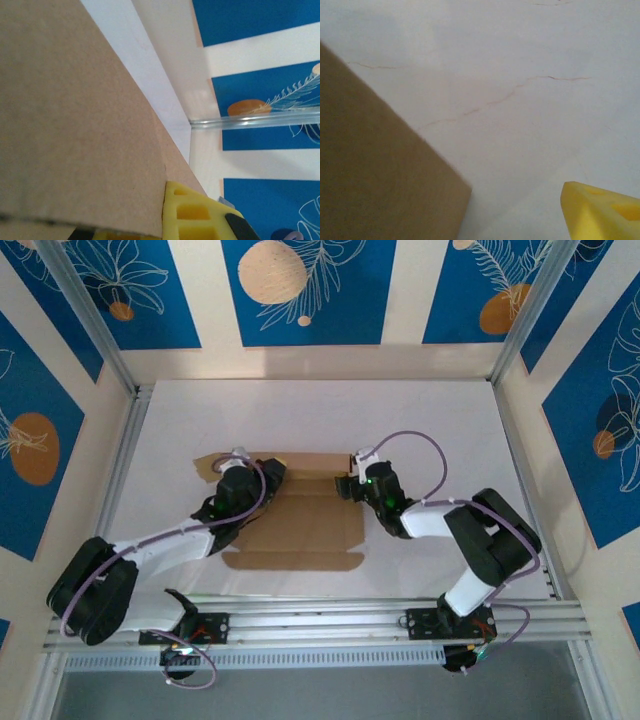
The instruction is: Fold the paper box
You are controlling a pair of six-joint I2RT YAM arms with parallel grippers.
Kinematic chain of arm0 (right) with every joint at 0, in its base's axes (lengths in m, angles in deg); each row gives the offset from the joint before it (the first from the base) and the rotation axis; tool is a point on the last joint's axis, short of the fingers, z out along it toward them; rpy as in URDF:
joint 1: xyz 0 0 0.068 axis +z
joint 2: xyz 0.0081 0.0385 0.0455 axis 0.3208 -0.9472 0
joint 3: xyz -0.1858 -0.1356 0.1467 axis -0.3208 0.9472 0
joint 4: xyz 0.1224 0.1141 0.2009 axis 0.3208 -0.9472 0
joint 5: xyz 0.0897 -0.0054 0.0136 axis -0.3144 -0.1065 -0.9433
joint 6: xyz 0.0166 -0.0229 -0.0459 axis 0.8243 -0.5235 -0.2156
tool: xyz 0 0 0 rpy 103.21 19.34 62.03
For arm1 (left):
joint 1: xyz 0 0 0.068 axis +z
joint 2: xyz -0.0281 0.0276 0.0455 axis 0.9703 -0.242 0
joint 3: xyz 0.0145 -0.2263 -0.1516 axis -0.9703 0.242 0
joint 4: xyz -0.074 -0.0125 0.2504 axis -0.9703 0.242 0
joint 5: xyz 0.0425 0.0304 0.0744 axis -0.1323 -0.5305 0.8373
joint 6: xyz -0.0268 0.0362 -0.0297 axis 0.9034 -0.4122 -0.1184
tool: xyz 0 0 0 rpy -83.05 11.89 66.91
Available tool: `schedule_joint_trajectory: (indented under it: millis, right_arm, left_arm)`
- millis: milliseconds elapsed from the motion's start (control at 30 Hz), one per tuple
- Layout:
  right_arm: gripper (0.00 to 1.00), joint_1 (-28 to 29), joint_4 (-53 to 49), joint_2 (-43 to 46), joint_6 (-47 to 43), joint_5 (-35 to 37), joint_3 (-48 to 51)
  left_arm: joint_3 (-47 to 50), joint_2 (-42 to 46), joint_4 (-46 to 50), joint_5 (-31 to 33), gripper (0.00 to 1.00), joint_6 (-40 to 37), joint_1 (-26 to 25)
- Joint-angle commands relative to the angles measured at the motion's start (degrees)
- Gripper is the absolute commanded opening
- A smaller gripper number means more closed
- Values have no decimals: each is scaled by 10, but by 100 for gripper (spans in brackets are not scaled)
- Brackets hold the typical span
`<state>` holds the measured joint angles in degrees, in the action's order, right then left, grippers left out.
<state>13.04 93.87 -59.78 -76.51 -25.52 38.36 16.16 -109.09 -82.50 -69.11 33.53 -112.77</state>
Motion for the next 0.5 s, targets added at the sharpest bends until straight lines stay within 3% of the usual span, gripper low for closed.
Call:
schedule_joint_trajectory:
  millis: [0, 100, 267, 467]
  right_arm:
    - [83, -23, -20, -26, 18, -14, -60]
    - [86, -21, -36, -45, 9, -42, -97]
    - [100, -1, 38, -30, -80, -165, -66]
    - [100, -9, 172, 29, -77, -164, 23]
  left_arm:
    - [17, 22, -3, 9, 0, -23, -7]
    - [26, 28, -5, 26, 0, -16, -7]
    - [35, 21, -3, 65, 0, 10, -7]
    - [3, 21, 55, 99, 0, 44, -7]
